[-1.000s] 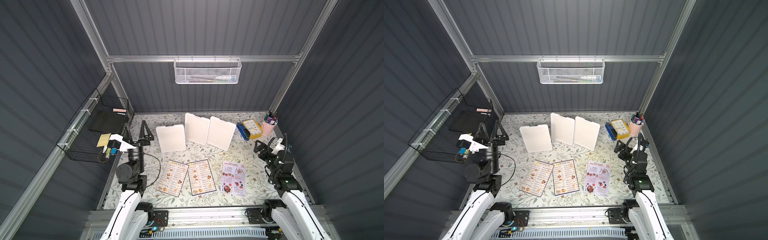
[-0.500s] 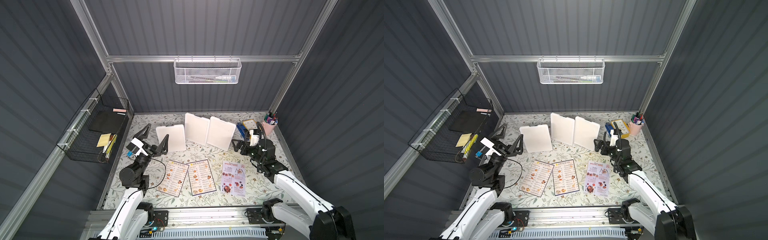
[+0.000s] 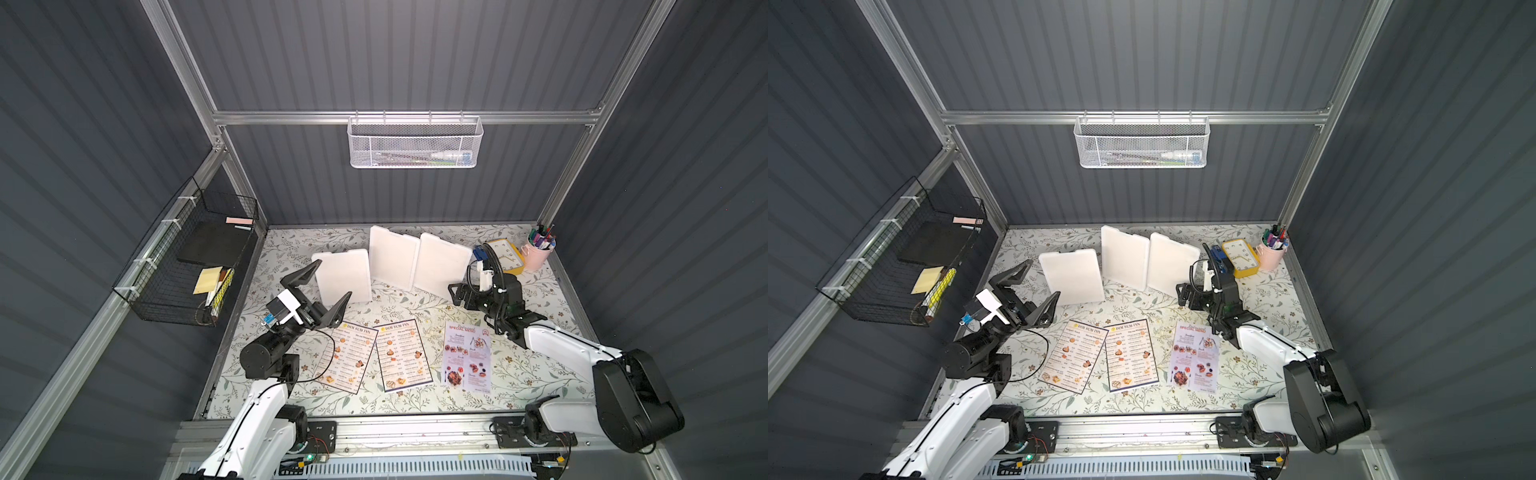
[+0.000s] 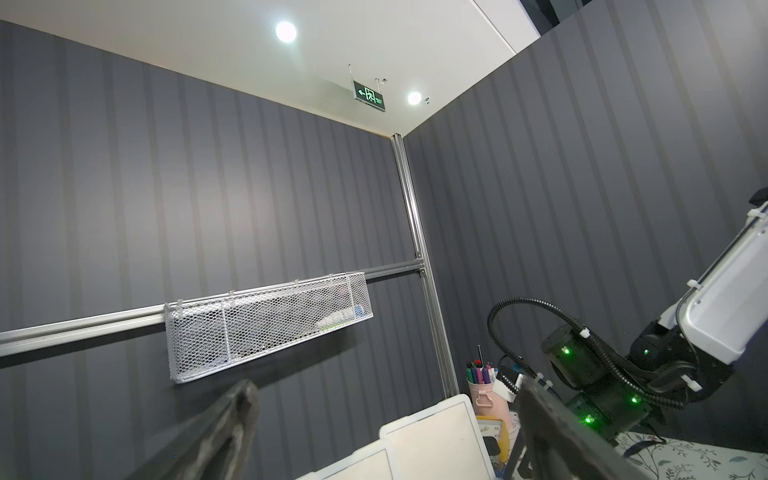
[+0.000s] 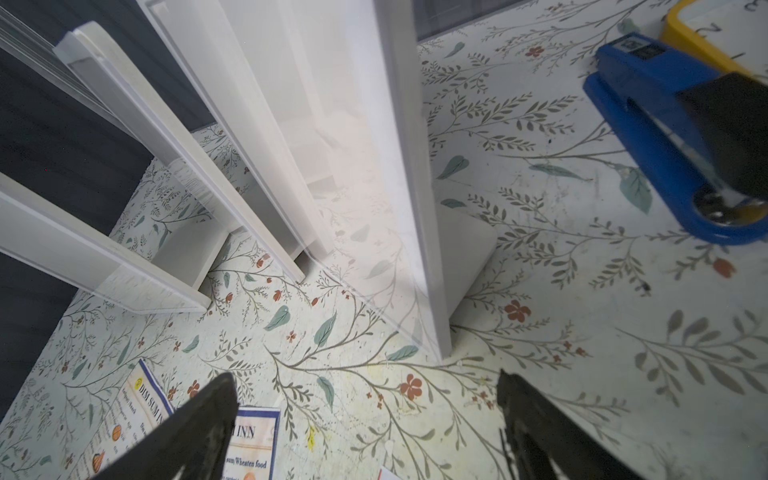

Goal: Insert the menus into the narrow rack
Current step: Move the narrow rack to the center of the board.

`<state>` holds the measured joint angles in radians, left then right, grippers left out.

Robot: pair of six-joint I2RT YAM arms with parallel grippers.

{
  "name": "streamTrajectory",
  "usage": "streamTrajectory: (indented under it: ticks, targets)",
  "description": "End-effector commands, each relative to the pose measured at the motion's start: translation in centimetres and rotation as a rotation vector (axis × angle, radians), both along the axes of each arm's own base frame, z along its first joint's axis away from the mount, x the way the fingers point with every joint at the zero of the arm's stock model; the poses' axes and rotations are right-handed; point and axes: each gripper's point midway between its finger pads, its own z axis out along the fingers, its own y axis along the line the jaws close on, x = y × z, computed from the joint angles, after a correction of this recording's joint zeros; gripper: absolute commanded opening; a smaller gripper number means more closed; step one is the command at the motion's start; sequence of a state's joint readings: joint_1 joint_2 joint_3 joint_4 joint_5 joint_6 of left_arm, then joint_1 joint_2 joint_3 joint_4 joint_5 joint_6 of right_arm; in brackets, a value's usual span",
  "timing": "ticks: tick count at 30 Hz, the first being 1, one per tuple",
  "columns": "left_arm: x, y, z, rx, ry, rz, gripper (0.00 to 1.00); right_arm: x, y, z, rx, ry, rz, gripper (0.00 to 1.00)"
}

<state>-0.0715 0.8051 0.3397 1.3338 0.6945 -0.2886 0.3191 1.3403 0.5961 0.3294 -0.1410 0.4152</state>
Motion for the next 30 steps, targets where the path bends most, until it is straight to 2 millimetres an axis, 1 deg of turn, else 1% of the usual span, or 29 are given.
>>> streamTrajectory:
  ticks: [1,3,7,10,14,20,21,23,26,30]
  targets:
    - [-0.5,-0.6,-0.3,0.01,-0.014,-0.041,0.99,2.1,-0.2,1.8,-0.03,-0.115,-0.026,0.99]
    - [-0.1,-0.8,-0.6,0.011,-0.004,-0.045,0.99,3.1,-0.1,1.8,-0.035,-0.156,-0.031,0.99]
    - [1.2,-1.2,-1.2,0.014,0.031,-0.044,0.97,4.6,0.9,1.8,-0.013,-0.196,0.001,0.94]
    - [2.4,-1.4,-1.7,0.016,0.061,-0.037,0.95,5.6,1.9,2.0,0.007,-0.234,0.037,0.87]
    - [4.1,-2.1,-2.5,0.02,0.11,-0.031,0.93,6.0,3.2,2.1,0.039,-0.26,0.102,0.76]
    - [6.7,-3.1,-3.7,0.023,0.186,-0.016,0.89,5.0,4.3,1.8,0.061,-0.283,0.184,0.55]
    - [7.3,-3.3,-4.1,0.024,0.216,-0.011,0.88,4.6,4.8,1.8,0.072,-0.282,0.217,0.52]
    - [8.4,-3.6,-4.4,0.015,0.255,0.007,0.86,3.9,4.9,1.8,0.074,-0.28,0.238,0.45]
    - [9.8,-3.8,-4.8,-0.009,0.31,0.049,0.84,3.0,4.9,1.8,0.072,-0.272,0.256,0.38]
    - [10.5,-3.6,-5.0,-0.049,0.352,0.1,0.82,1.3,4.9,1.7,0.07,-0.247,0.288,0.32]
